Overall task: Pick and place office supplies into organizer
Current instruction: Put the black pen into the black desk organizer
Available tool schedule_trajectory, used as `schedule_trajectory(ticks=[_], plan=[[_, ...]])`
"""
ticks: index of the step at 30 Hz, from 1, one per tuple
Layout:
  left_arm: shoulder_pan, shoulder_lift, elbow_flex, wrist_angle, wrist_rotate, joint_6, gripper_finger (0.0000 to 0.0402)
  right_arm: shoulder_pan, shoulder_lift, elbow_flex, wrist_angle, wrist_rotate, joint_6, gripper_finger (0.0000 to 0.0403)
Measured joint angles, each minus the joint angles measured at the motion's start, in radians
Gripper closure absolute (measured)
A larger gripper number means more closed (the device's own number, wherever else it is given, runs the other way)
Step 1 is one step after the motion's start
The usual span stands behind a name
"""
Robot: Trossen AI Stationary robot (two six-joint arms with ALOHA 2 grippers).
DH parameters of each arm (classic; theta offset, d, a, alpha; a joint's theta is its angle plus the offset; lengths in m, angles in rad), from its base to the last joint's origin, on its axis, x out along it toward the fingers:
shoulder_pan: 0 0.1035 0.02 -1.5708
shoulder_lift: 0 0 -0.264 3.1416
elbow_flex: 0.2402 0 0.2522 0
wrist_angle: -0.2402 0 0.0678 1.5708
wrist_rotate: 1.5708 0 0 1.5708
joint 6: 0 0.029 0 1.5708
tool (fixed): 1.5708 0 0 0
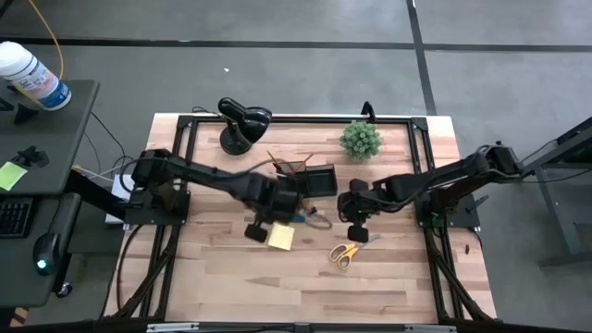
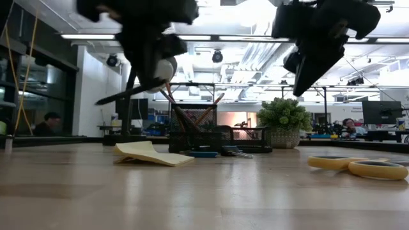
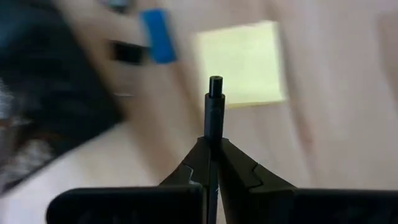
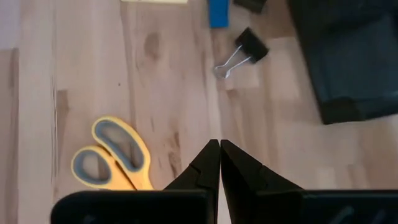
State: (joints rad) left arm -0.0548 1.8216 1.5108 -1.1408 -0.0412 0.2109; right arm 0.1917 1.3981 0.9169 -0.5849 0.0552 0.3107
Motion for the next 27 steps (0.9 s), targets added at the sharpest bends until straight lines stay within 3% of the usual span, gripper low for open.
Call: schedule_trajectory(ticks=[8,13,19,27], plan=[[0.137,0.0,0.193,-0.031,-0.142,0.097,0.0401,0.006,-0.066,0.0,-0.024,0.065,0.013,0.0392],[0.221,-0.001,0.28,0.058,-0.189,0.146,0.0401,0.006,-0.066,0.0,-0.024,0.071,0.026,0.0392],[0.28,-0.001,0.284,0.258,-0.189,0.151,0.0401,0.006,-0.066,0.0,-0.024,0.077,0.042,0.0392],[0.277,-0.001,0.157,0.511,-0.195,0.12,0.0401,0.006,-0.066,0.0,-0.024,0.077,0.054,0.0392]])
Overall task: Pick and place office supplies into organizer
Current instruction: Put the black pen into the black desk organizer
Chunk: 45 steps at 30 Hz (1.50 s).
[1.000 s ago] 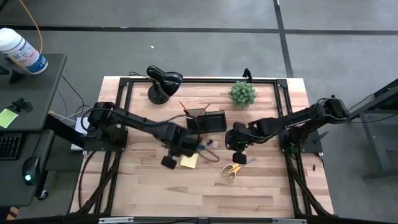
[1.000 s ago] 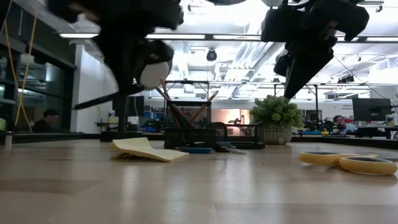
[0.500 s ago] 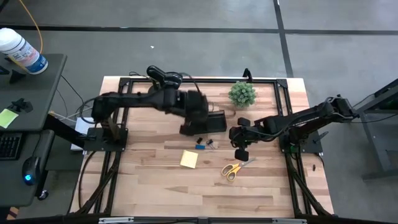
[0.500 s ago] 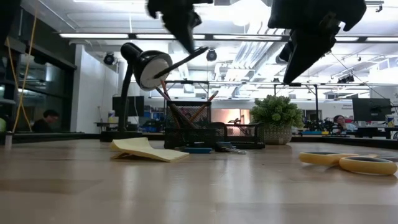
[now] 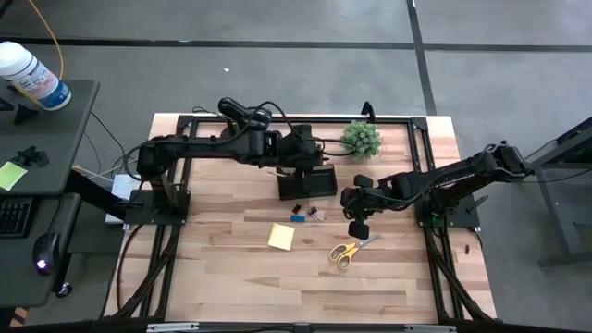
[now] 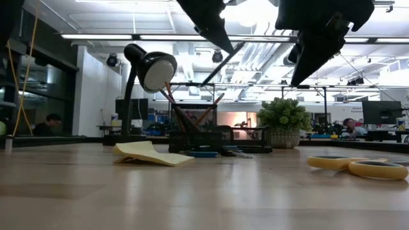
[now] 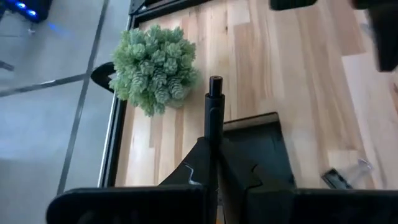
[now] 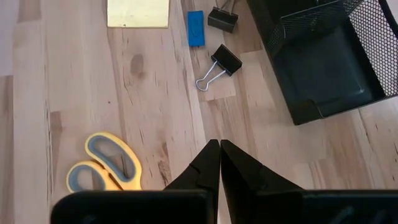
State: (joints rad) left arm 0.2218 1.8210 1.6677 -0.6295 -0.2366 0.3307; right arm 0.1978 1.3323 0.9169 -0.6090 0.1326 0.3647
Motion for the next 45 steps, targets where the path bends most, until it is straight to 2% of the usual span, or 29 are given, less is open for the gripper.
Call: schedule_trajectory(ticks=[12,34,40,45], plan=[[0.0,0.0,-0.169,0.3,-0.08,-0.167,0.0401,0.018,0.0,0.0,-0.001,0.002,0.027,0.0392],[-0.006,0.0,-0.175,0.214,-0.214,-0.325,0.0401,0.024,0.0,0.0,-0.002,0.015,0.047,0.0392],[-0.007,-0.023,-0.317,0.308,-0.201,-0.437,0.0401,0.024,0.0,0.0,-0.002,0.015,0.047,0.0392],[-0.021,-0.073,-0.418,0.491,-0.212,-0.424,0.0401,0.024,0.001,-0.001,0.001,0.015,0.047,0.0392]])
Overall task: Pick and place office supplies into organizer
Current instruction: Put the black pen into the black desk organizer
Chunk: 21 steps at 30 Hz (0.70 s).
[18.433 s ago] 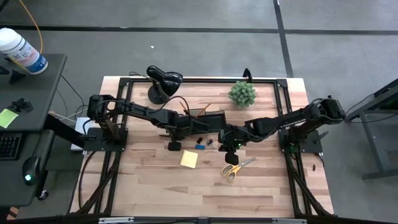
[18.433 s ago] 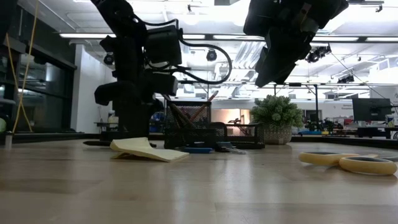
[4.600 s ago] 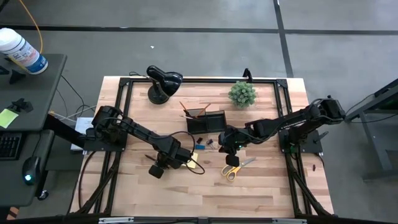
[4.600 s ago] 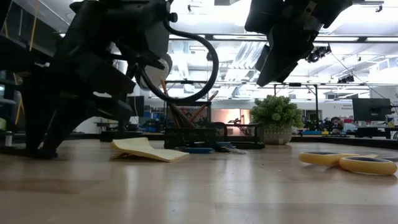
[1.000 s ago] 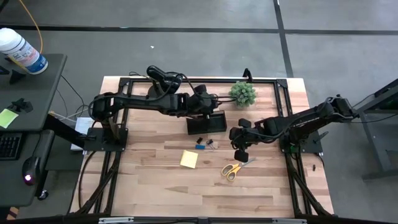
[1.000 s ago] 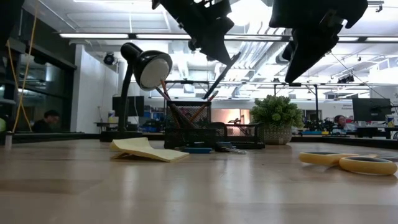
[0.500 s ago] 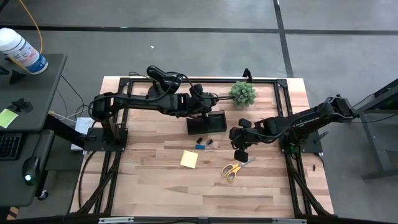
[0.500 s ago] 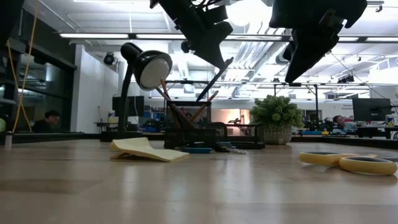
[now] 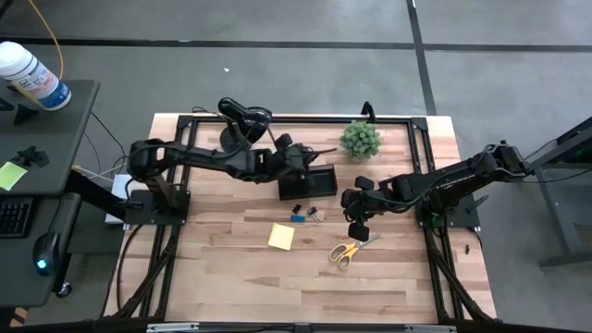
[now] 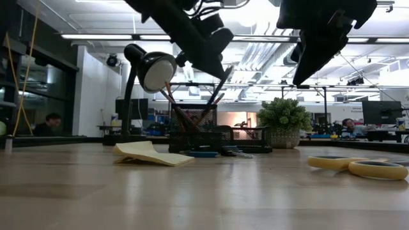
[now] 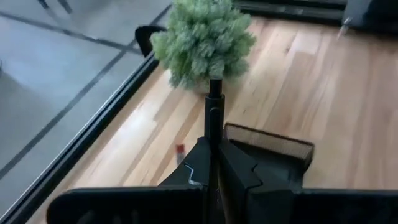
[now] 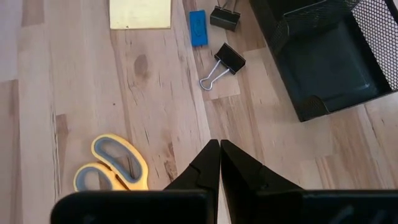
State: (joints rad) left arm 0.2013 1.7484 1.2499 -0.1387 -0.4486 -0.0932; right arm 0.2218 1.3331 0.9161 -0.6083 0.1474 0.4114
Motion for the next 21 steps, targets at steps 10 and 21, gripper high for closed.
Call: schedule_trajectory(ticks=[10,21], plan=[[-0.005,-0.011,-0.116,0.101,0.021,-0.113,0.0401,0.0,0.0,0.0,0.002,0.002,-0.003,0.0392],[-0.005,-0.011,-0.133,0.206,0.025,-0.143,0.0382,0.0,0.0,0.0,0.004,0.003,0.001,0.0392]])
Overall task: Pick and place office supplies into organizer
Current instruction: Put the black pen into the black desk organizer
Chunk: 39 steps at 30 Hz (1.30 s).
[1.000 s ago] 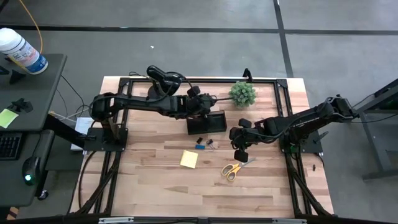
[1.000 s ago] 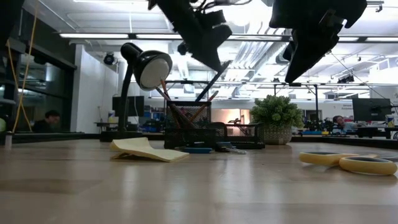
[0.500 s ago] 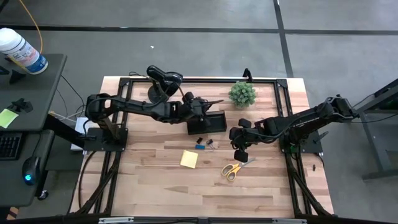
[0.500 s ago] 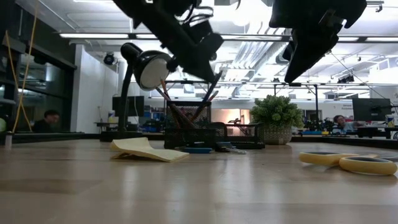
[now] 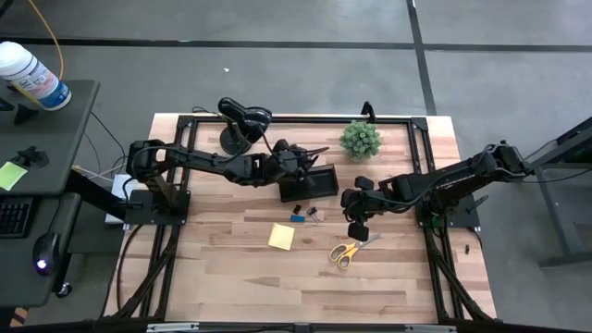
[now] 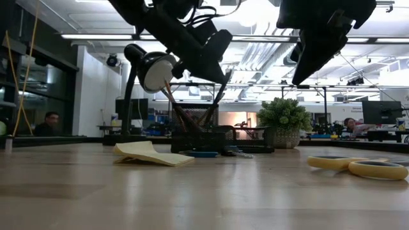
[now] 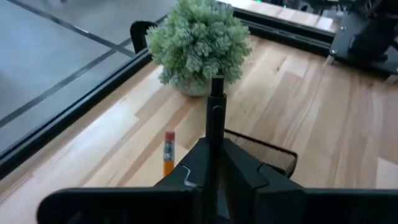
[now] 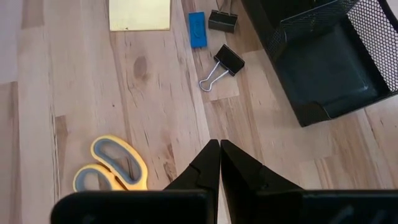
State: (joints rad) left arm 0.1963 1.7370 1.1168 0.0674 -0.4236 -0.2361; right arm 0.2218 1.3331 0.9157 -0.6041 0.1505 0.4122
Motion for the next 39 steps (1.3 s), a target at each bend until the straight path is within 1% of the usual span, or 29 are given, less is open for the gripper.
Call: schedule_trajectory(ticks=[2,6,10,12,15,19,22,26,29,35,39], plan=[[0.0,0.0,0.0,-0.015,0.0,0.01,0.037,0.0,0.0,0.0,0.003,0.0,0.003,0.0392],[0.0,0.0,0.0,-0.02,-0.005,0.084,0.0354,0.0,0.0,0.0,0.003,0.0,0.006,0.0392],[0.0,0.0,0.0,-0.024,-0.008,0.116,0.0349,0.0,0.0,0.0,0.003,0.0,0.01,0.0392],[0.0,0.0,0.0,-0.026,-0.012,0.155,0.0349,0.0,0.0,0.0,0.005,0.0,0.014,0.0392],[0.0,0.0,0.0,-0.034,0.004,0.198,0.0349,0.001,0.0,0.0,0.009,-0.002,0.018,0.0392],[0.0,0.0,0.0,-0.039,0.032,0.205,0.0348,0.004,0.0,0.0,0.014,-0.002,0.018,0.0392],[0.0,0.0,0.0,-0.041,0.058,0.183,0.0348,0.004,0.0,0.0,0.022,-0.002,0.018,0.0392],[0.0,0.0,0.0,-0.042,0.063,0.179,0.0348,0.004,0.0,0.0,0.029,-0.002,0.018,0.0392],[0.0,0.0,0.0,-0.047,0.07,0.228,0.0352,0.004,0.0,0.0,0.033,-0.002,0.018,0.0392],[0.0,0.0,0.0,-0.083,0.102,0.327,0.0393,0.004,0.0,0.0,0.033,-0.003,0.03,0.0392],[0.0,0.0,0.0,-0.094,0.11,0.338,0.0378,0.004,0.0,0.001,0.033,-0.003,0.033,0.0392]])
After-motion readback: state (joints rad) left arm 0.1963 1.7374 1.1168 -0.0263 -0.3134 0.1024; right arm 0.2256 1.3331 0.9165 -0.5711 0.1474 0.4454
